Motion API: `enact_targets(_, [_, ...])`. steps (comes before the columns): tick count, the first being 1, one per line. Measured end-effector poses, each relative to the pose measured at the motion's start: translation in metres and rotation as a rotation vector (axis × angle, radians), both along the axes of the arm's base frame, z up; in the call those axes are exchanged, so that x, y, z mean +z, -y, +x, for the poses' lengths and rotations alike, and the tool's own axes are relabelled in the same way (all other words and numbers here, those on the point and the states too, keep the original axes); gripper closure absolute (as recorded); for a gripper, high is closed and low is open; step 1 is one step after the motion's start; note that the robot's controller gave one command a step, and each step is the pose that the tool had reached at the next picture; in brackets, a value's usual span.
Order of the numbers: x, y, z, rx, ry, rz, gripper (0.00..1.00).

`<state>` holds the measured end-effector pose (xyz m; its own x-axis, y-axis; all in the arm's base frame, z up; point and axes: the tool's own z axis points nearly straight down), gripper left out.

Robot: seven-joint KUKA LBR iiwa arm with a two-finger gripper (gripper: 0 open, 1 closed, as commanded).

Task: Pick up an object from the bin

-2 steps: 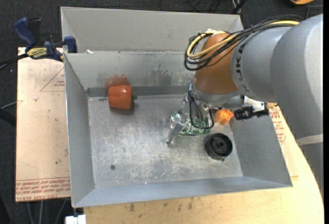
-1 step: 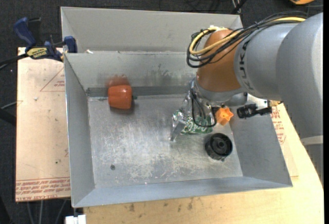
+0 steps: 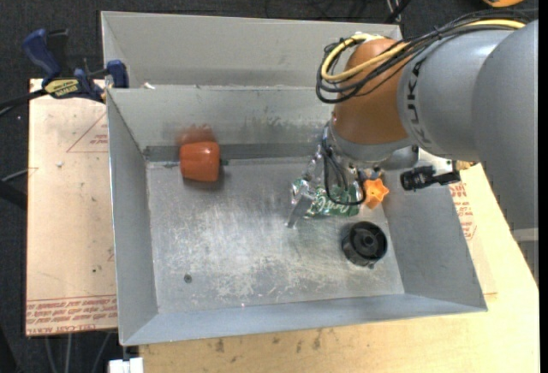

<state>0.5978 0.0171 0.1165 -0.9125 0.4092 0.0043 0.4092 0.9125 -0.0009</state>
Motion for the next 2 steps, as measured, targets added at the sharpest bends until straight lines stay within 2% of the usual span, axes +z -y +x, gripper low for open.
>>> enact_targets(2, [0.036, 0.000, 0.002, 0.001, 0.009, 0.000, 1.00])
